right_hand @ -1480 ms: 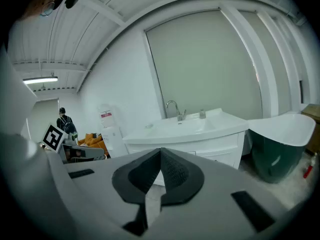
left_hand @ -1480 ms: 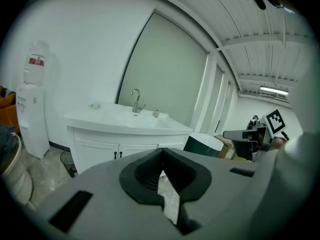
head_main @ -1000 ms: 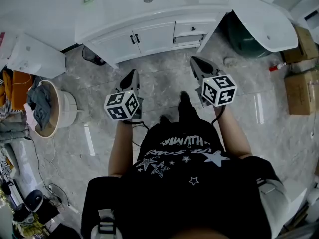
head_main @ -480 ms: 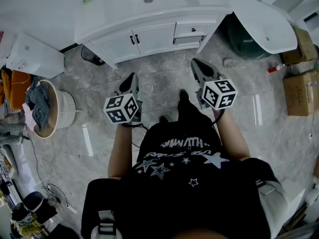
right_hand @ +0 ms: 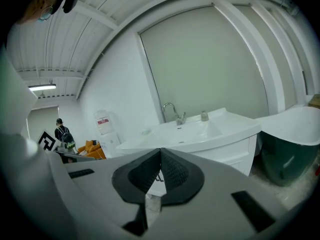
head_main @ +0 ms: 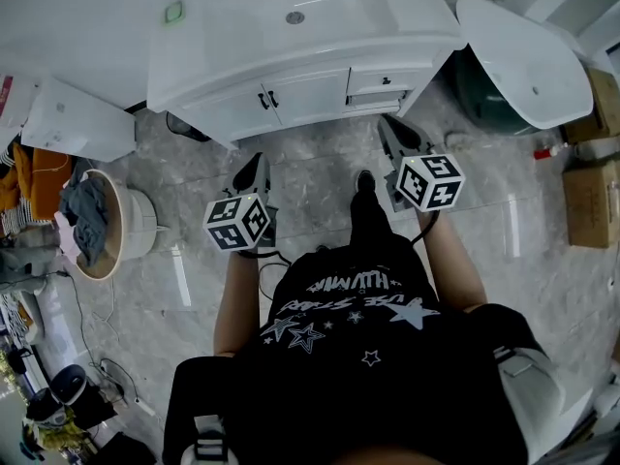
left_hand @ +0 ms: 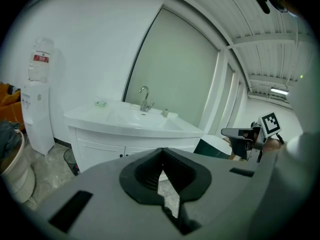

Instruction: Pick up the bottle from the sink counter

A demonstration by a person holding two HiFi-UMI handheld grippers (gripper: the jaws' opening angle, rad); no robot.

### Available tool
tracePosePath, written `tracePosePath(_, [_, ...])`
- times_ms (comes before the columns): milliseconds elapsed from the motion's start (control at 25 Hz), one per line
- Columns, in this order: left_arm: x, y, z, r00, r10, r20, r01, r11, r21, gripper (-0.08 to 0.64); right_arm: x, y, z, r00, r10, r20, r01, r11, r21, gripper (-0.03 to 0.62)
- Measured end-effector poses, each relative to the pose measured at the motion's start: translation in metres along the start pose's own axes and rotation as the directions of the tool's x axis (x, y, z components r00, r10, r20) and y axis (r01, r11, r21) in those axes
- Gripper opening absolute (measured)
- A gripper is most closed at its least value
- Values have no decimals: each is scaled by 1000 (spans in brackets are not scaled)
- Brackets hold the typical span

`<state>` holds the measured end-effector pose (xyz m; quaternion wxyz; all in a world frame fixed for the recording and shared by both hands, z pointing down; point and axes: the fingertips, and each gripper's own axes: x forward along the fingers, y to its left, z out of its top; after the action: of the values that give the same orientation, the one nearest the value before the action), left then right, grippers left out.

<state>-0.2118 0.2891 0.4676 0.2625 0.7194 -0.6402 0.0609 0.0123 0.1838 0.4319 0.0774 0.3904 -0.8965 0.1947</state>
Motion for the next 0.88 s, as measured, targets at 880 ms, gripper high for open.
tracePosePath(880, [201, -12, 128, 994, 99, 51, -100, 995, 21, 8, 148, -181, 105, 997, 74, -26, -73, 997, 36, 6])
